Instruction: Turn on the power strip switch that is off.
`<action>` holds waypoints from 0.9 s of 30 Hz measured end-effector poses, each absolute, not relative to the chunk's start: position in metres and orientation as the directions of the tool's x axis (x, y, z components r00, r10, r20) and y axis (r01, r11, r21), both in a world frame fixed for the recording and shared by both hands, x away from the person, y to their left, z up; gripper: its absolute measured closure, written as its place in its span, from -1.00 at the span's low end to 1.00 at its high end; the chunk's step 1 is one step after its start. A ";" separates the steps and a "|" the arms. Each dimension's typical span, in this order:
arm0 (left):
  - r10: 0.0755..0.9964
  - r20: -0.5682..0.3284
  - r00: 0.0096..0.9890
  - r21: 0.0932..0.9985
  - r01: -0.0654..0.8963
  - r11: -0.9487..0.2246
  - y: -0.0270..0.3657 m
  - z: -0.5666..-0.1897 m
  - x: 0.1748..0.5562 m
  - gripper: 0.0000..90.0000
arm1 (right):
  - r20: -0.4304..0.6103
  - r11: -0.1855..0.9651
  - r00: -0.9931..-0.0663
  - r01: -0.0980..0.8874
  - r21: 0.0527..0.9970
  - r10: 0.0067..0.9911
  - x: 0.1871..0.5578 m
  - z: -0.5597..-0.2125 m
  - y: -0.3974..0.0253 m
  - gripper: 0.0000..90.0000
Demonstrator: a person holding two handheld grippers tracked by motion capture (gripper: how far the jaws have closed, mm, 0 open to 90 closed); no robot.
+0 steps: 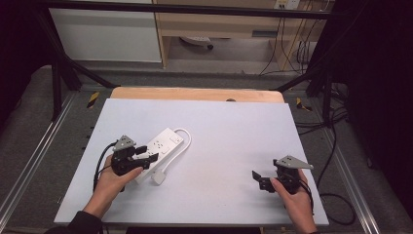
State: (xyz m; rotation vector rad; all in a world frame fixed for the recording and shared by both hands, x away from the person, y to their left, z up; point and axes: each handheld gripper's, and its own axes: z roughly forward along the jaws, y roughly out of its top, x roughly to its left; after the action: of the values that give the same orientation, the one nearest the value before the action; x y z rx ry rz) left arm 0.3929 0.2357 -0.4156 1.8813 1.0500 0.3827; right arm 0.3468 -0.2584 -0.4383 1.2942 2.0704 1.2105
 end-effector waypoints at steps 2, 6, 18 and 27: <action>0.796 -0.157 0.585 0.838 0.505 -0.206 0.236 -0.415 0.394 -0.35 | 0.097 0.190 -0.483 0.511 0.838 0.870 0.347 -0.438 -0.258 -0.92; 0.802 -0.173 0.572 0.841 0.509 -0.182 0.237 -0.413 0.396 -0.67 | 0.098 0.189 -0.482 0.511 0.839 0.871 0.347 -0.438 -0.258 -0.92; 0.809 -0.177 0.560 0.873 0.469 -0.133 0.244 -0.406 0.398 -0.84 | 0.098 0.187 -0.483 0.509 0.840 0.870 0.347 -0.438 -0.258 -0.93; 0.811 -0.181 0.556 0.885 0.452 -0.112 0.252 -0.396 0.396 -0.84 | 0.101 0.193 -0.497 0.505 0.841 0.862 0.347 -0.439 -0.258 -0.94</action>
State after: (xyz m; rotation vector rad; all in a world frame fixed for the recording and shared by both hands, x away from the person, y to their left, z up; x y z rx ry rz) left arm 0.3956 0.2523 -0.3965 1.7482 1.0532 0.4306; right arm 0.3473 -0.2581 -0.4388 1.2797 2.0804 1.2265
